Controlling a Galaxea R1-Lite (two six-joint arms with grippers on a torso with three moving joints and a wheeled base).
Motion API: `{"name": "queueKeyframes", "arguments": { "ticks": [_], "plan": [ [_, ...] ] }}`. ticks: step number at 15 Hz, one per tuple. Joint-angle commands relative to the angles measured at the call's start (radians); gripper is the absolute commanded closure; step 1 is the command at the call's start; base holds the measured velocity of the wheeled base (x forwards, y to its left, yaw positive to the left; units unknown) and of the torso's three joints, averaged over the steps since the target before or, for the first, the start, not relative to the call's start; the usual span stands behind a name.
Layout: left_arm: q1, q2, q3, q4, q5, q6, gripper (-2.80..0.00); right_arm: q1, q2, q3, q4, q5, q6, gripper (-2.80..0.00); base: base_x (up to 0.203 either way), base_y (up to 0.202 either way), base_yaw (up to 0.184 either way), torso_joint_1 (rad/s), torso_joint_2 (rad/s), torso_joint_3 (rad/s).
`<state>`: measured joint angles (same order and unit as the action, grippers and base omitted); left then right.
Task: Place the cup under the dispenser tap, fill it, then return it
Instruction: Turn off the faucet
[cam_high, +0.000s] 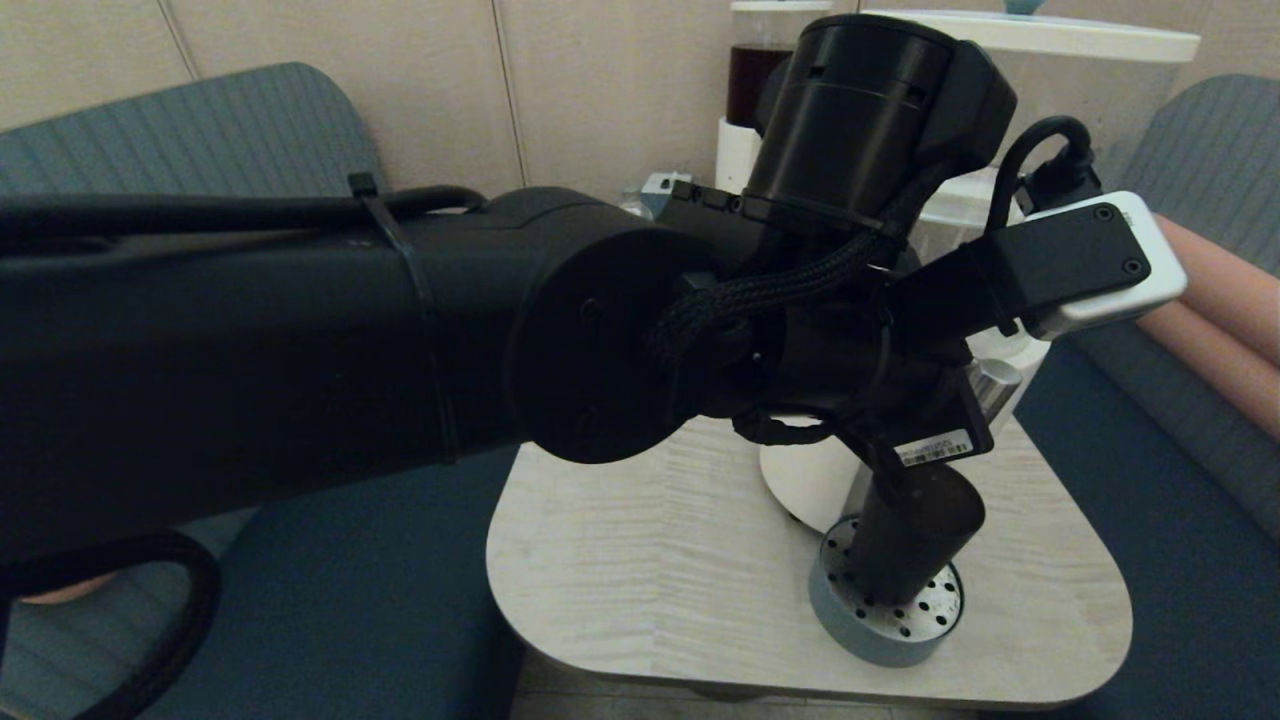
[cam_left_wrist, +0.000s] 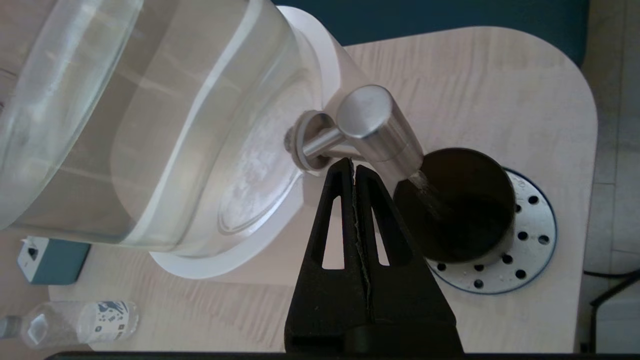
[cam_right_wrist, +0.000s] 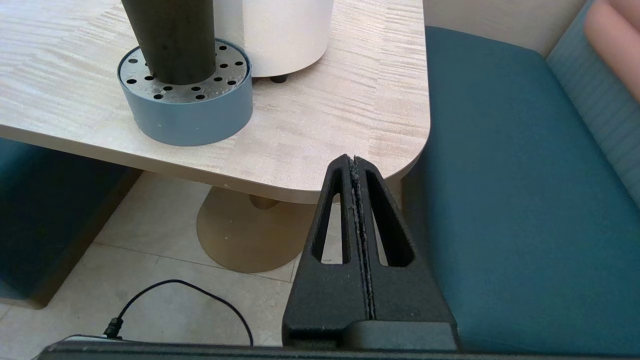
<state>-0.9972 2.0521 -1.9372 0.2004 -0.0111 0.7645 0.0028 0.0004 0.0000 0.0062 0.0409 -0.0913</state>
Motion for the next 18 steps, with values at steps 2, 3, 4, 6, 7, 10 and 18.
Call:
{"name": "queueKeyframes", "arguments": {
  "ticks": [2,3,4,6,7,10,18],
  "plan": [
    [0.0,0.015,0.0,-0.002,0.0,0.004,0.0,0.0,-0.002,0.002,0.0,0.001,-0.001,0.0,0.0,0.0,0.0,0.0,0.0,0.0],
    [0.0,0.02,0.0,-0.014,-0.001,0.004,0.0,0.0,-0.002,0.002,0.0,0.001,-0.001,0.0,0.0,0.0,0.0,0.0,0.0,0.0],
    [0.0,0.024,0.0,-0.02,-0.001,0.004,0.0,0.0,-0.002,0.002,0.0,0.001,-0.001,0.0,0.0,0.0,0.0,0.0,0.0,0.0],
    [0.0,0.028,0.0,-0.027,0.0,0.004,0.0,0.0,0.0,0.0,0.0,0.001,-0.001,0.0,0.0,0.0,0.0,0.0,0.0,0.0],
    [0.0,0.029,0.0,-0.035,0.0,0.004,0.0,0.0,-0.002,0.0,0.0,0.001,-0.001,0.0,0.0,0.0,0.0,0.0,0.0,0.0],
    [0.0,0.039,0.0,-0.043,0.0,0.006,0.0,0.0,-0.002,0.002,0.0,0.001,-0.001,0.0,0.0,0.0,0.0,0.0,0.0,0.0],
    [0.002,0.054,0.0,-0.099,0.0,0.012,0.0,0.0,-0.002,0.001,0.0,0.001,-0.001,0.0,0.0,0.0,0.0,0.0,0.0,0.0]
  ]
}}
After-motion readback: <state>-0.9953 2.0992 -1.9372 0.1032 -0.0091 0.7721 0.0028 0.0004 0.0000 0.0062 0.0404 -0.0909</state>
